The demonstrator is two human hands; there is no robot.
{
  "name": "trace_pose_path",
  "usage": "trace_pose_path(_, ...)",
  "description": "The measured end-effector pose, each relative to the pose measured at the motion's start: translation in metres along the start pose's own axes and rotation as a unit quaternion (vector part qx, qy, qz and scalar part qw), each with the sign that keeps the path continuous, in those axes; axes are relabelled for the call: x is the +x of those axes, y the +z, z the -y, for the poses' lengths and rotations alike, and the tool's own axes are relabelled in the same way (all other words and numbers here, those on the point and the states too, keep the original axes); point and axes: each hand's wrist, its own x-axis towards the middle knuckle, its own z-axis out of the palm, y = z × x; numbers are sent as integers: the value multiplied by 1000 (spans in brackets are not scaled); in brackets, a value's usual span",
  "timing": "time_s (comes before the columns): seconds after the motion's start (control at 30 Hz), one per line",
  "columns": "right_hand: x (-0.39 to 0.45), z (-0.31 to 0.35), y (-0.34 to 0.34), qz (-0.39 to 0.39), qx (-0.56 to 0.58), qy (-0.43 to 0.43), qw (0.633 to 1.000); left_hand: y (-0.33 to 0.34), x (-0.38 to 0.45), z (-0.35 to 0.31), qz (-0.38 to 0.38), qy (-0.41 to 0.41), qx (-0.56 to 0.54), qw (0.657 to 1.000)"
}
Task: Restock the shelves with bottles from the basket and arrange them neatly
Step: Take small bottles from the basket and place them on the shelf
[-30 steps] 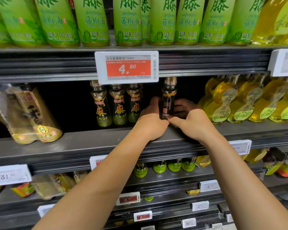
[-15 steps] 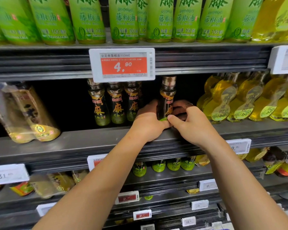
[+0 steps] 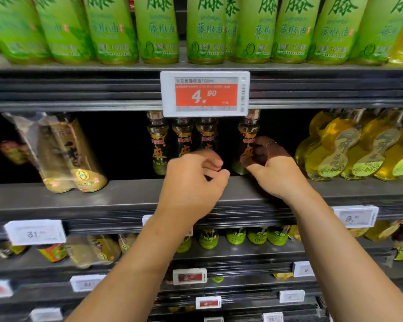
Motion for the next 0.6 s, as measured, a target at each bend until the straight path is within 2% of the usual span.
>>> trace_pose_path(0.1, 7, 5, 10, 4, 13, 8, 1000, -25, -3, 12, -99, -29, 54, 993)
trace_pose_path(0.2, 12, 9, 17, 3, 20, 10, 1000, -42, 2, 34, -136, -120, 127, 975)
trace_pose_path(0.3, 17, 15, 23, -2, 3, 11, 1000, -51, 11, 53, -125, -175, 136, 967)
trace_pose_path(0.4, 21, 19, 26, 3, 5, 16, 1000, -55, 19, 62, -110, -177, 94, 973)
trace_pose_path(0.5, 23, 20, 29, 5, 3, 17, 1000, -53, 26, 69, -53, -190, 108, 974)
trace_pose_path(0.6, 24, 20, 30, 11, 6, 11, 1000, -51, 29, 70, -36, -186, 123, 974)
